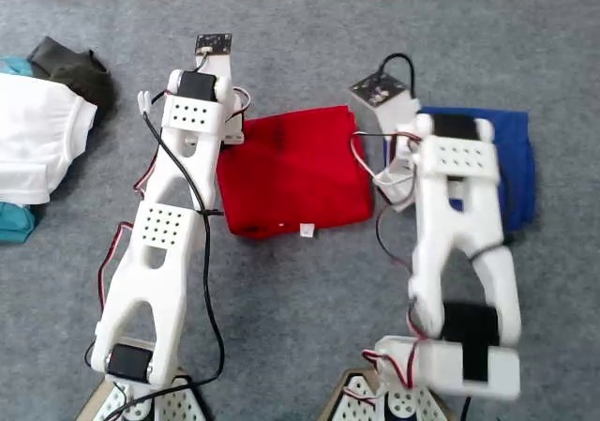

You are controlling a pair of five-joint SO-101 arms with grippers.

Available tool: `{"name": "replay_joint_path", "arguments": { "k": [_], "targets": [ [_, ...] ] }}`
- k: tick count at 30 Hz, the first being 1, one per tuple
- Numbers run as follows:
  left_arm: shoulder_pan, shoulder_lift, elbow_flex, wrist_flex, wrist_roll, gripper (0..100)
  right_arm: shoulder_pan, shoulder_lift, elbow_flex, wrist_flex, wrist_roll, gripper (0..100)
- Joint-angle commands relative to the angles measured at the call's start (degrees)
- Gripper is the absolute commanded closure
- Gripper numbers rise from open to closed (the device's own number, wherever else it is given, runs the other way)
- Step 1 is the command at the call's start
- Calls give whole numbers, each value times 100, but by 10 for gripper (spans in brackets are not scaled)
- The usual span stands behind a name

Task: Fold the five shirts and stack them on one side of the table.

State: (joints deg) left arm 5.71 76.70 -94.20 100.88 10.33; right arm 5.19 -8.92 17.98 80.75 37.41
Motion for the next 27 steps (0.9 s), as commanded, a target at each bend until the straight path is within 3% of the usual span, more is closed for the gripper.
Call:
{"name": "replay_joint_path", "arguments": {
  "k": [1,9,16,22,27],
  "targets": [
    [40,-448,-110,18,-132,971,18,-910,198,730,53,983],
    [75,-510,-119,26,-220,972,-70,-2193,1666,88,-185,982],
    [-75,-1477,664,26,-299,971,-633,-1956,2105,-343,-2171,815],
    [-171,-3130,2132,18,-642,970,-1284,-778,1305,-352,-3877,805],
    [-400,-4527,3002,9,-1090,970,-1371,330,330,-352,-4905,793]
  ]
}}
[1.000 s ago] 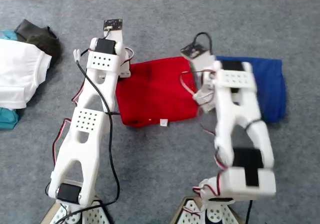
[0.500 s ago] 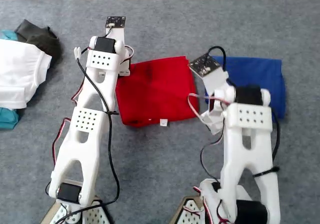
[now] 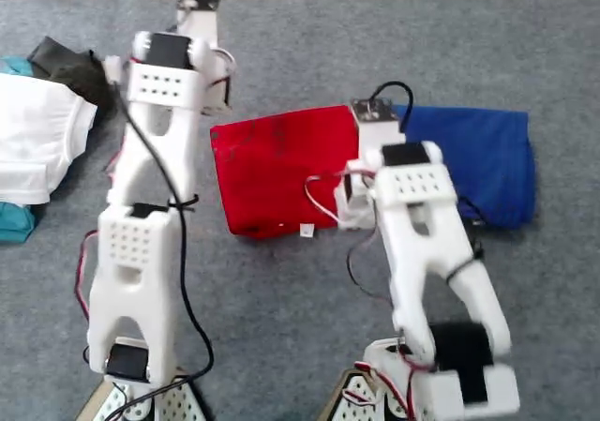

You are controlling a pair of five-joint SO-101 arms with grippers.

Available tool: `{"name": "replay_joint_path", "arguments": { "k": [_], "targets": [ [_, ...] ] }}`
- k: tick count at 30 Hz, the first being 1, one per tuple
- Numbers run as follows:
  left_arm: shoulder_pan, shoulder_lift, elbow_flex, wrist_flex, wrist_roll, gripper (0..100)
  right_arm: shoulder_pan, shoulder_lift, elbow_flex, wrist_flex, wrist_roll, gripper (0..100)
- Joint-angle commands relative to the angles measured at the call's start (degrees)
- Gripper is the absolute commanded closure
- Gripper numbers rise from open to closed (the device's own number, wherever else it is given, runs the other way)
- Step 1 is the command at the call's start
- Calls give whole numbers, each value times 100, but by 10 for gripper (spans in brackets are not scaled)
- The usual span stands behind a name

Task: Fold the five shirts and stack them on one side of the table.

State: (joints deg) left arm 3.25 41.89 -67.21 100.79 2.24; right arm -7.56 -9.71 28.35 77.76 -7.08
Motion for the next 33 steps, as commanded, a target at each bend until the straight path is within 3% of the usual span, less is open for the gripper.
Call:
{"name": "replay_joint_path", "arguments": {
  "k": [1,6,9,15,29,33],
  "targets": [
    [-215,-1310,462,18,-378,970,-105,567,-866,-53,-563,771],
    [-374,-2321,1121,9,-800,970,-149,1156,-1411,-167,-1266,614],
    [-207,-2611,1455,9,-985,970,-466,1455,-1490,-158,-1495,587],
    [84,-2848,1815,9,-1037,970,-923,2070,-1525,-765,-1996,587],
    [31,-2848,1798,0,-1037,970,-695,2835,-1552,-1345,-1978,590],
    [31,-2848,1798,0,-1037,970,-712,2826,-1543,-1345,-1969,704]
  ]
}}
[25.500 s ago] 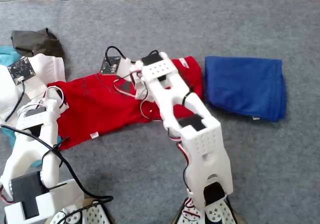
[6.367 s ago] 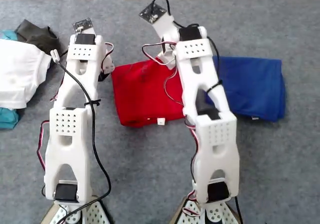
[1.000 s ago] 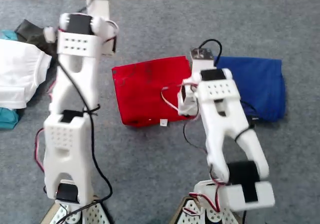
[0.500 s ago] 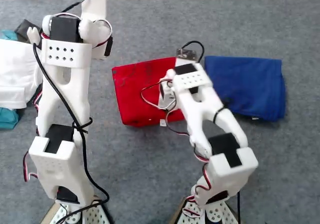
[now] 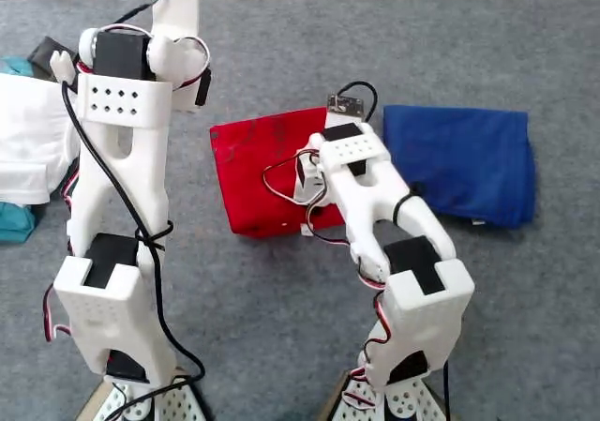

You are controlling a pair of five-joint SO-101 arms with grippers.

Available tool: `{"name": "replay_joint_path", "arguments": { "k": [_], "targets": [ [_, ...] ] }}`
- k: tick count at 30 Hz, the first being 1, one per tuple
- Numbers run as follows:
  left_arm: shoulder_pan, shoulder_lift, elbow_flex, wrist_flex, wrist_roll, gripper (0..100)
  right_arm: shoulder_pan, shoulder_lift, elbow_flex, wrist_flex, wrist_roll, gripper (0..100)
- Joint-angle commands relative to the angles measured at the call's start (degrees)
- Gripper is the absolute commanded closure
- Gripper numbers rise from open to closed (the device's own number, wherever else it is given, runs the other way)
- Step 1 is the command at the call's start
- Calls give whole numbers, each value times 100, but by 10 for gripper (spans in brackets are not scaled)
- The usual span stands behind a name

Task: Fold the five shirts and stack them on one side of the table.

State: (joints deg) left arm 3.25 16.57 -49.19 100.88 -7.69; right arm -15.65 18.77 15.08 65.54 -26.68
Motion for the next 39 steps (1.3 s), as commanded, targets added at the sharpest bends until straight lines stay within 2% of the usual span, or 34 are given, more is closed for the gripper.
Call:
{"name": "replay_joint_path", "arguments": {
  "k": [1,4,6,13,16,18,27,32,39],
  "targets": [
    [22,-316,-4,-9,-53,970,79,-13,-215,-132,-9,753],
    [22,-316,-4,-9,-53,970,88,-4,-224,-149,158,872],
    [31,-316,-4,-9,-53,970,123,-4,-224,-141,308,903],
    [22,-316,-4,-9,-53,970,378,-40,-215,-97,352,908],
    [22,-316,-4,-9,-53,970,431,-48,-303,-97,396,974],
    [22,-316,-4,-9,-53,970,431,-48,-400,-62,571,979],
    [22,-316,-4,-9,-53,970,747,-48,-2114,1468,1644,984],
    [13,-308,-4,-18,-53,970,1398,-48,-3477,2382,2321,984],
    [-75,-281,-4,-79,-53,970,2743,-13,-4866,3200,3165,984]
  ]
}}
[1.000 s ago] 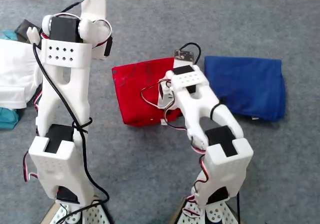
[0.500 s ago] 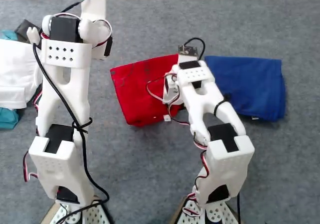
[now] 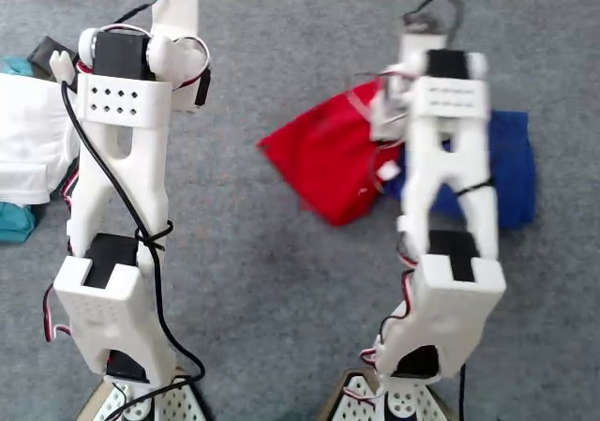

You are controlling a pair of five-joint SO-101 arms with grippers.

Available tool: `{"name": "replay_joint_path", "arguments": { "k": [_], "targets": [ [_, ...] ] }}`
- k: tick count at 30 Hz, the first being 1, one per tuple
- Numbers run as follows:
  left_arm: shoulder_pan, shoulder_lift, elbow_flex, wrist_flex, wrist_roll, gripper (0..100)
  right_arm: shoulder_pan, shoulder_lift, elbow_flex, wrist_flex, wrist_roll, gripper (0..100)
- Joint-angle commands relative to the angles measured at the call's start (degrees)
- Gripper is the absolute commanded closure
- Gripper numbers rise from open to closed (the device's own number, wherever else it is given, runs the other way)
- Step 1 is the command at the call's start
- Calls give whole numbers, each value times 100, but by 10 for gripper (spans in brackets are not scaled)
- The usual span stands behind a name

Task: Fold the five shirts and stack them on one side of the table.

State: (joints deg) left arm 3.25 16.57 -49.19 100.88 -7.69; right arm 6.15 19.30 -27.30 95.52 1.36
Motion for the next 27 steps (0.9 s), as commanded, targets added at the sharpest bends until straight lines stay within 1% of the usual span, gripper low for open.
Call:
{"name": "replay_joint_path", "arguments": {
  "k": [1,6,10,13,18,23,25,27],
  "targets": [
    [-75,-273,-4,-79,-53,970,782,-66,-690,211,510,984],
    [-75,-273,4,-88,-53,970,1864,-57,-725,185,1275,984],
    [-66,-264,22,-97,-53,970,2541,-48,-725,-123,1565,984],
    [-66,-264,22,-97,-53,970,2866,127,-734,-352,1714,984],
    [-66,-264,31,-97,-53,970,3007,769,-769,-703,1829,984],
    [-66,-264,31,-97,-53,970,2971,1112,-884,-730,1846,979],
    [-66,-264,31,-97,-53,970,2998,1174,-980,-712,1987,936],
    [-66,-264,31,-97,-53,970,3086,1209,-1103,-695,1978,821]
  ]
}}
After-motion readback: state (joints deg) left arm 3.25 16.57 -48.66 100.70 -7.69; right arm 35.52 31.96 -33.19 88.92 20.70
